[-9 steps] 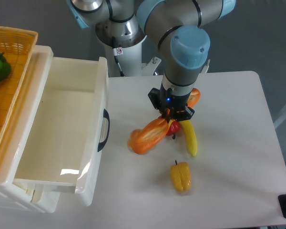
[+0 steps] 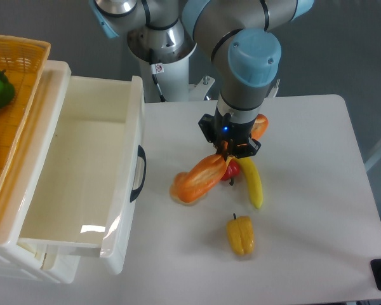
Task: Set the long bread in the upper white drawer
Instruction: 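Close the gripper on the long orange bread loaf, then lift the long bread loaf up off the table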
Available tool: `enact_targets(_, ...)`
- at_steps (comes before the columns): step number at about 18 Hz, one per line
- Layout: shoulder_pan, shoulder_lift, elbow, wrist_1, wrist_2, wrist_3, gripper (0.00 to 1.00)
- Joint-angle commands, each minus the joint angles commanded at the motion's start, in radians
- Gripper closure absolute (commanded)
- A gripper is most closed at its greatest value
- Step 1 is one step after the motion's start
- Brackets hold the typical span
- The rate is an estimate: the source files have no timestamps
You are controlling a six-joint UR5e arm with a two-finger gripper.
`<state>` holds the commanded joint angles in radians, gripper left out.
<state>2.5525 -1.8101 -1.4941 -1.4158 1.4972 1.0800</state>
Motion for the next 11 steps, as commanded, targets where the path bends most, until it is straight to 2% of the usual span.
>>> enact_targets(3,0.006,0.037,0.003,-0.024,0.0,-0.012,1.0)
enact_targets(5,0.006,0.041,0.006,-0.041,-0.002,-0.032,1.0)
enact_targets(8,0.008,0.052,0.023,-0.098,-0.002,-0.112,1.0)
enact_targets(11,0.009,0.095,0.038,-0.15,-0.006,-0.208,1.0)
